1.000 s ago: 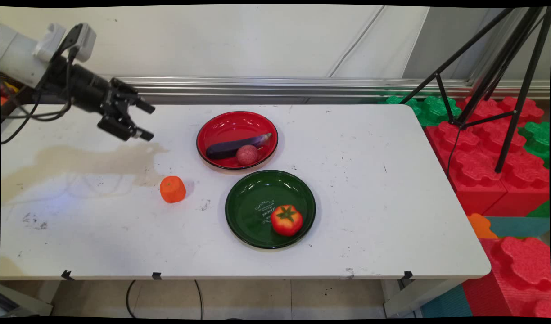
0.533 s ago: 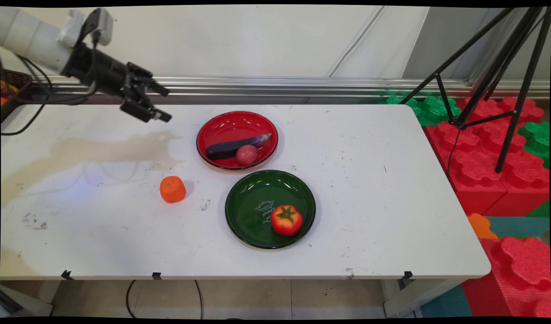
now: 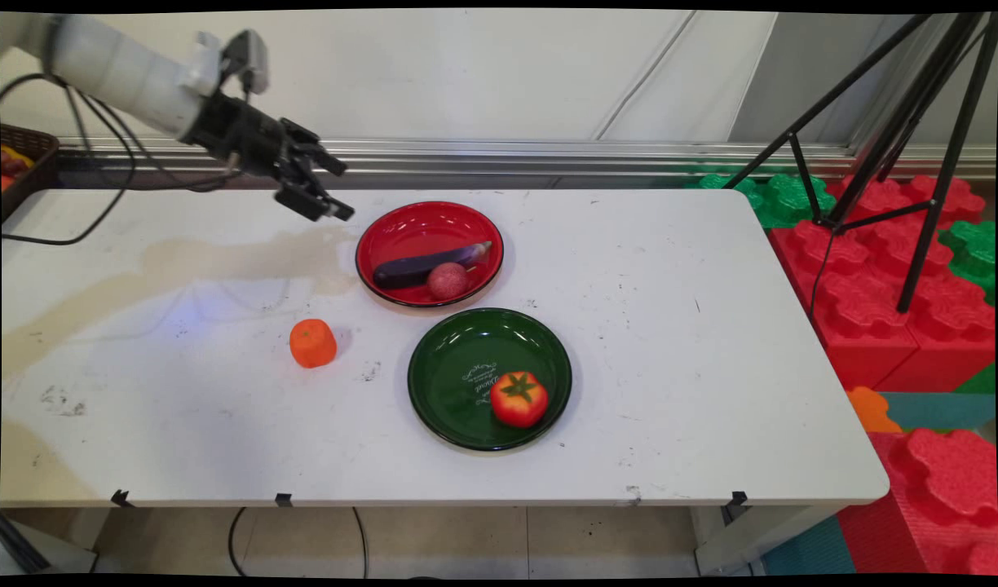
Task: Pick up the eggplant from the red plate
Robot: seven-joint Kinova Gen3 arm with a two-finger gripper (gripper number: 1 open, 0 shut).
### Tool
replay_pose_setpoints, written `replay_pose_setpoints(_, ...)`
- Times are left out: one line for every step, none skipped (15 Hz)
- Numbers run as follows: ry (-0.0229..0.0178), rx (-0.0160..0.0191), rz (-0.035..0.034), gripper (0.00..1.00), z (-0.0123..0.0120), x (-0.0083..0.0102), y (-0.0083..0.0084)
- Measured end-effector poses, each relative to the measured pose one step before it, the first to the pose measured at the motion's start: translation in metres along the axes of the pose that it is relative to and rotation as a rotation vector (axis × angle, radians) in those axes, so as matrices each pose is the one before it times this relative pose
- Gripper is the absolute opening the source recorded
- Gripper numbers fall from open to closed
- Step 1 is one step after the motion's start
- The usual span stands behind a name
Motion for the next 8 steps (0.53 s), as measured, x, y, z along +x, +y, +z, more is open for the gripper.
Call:
replay_pose_setpoints(-0.00608,-0.00162,0.00247,1.00,0.01029,0.00271,-0.00161)
replay_pose_setpoints(-0.00745,-0.00397,0.00201,1.00,0.01106,0.00307,-0.00130)
replay_pose_setpoints(-0.00873,-0.00322,0.00161,1.00,0.00910,0.00187,-0.00059)
replay_pose_setpoints(-0.01360,-0.00487,0.00199,1.00,0.01269,0.00247,-0.00058)
replay_pose_setpoints(-0.00892,-0.00311,0.00094,1.00,0.00670,0.00090,-0.00003)
replay_pose_setpoints(-0.00919,-0.00311,0.00171,1.00,0.00652,0.00079,0.00002)
replay_pose_setpoints(-0.00915,-0.00377,0.00197,1.00,0.00619,0.00073,0.00036)
replay_pose_setpoints(-0.01549,-0.00692,0.00246,1.00,0.00981,0.00046,0.00090)
